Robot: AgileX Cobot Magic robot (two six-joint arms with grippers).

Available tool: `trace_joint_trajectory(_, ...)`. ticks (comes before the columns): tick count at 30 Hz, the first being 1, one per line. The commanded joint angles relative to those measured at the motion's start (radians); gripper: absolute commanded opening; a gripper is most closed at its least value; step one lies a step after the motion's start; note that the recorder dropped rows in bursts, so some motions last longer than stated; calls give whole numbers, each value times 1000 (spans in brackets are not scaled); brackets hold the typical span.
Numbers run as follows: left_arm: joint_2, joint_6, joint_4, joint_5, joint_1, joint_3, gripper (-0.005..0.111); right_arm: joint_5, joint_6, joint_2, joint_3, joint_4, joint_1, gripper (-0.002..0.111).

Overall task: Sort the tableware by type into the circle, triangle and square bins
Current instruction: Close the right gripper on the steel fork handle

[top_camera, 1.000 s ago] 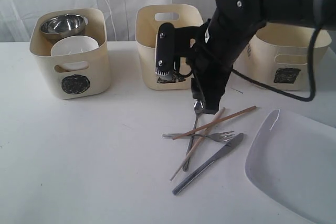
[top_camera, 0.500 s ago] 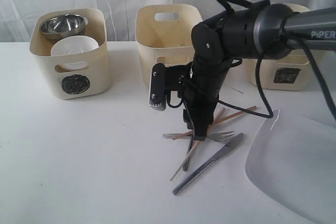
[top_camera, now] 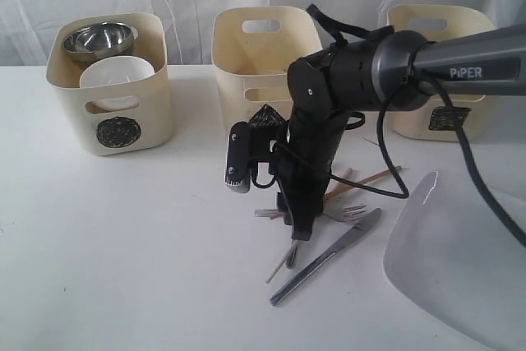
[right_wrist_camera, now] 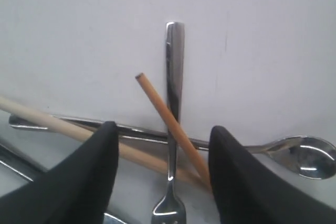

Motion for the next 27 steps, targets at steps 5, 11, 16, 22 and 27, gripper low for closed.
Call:
trace_joint_trajectory(5, -5, -1, -2, 4, 2, 3, 0, -25, -12, 12, -3, 9, 2, 50)
trace_joint_trajectory(11, -5, -1, -2, 4, 2, 3, 0, -41, -12, 12, -3, 9, 2, 50)
trace_joint_trajectory(16, -5, -1, -2, 4, 2, 3, 0, -51, -12, 29, -3, 9, 2, 50)
trace_joint_trajectory(22, -5, -1, -2, 4, 2, 3, 0, -55, -12, 69, -3, 36, 2, 50)
trace_joint_trajectory(27, -5, -1, -2, 4, 2, 3, 0, -71, -12, 75, -3, 50, 2, 44)
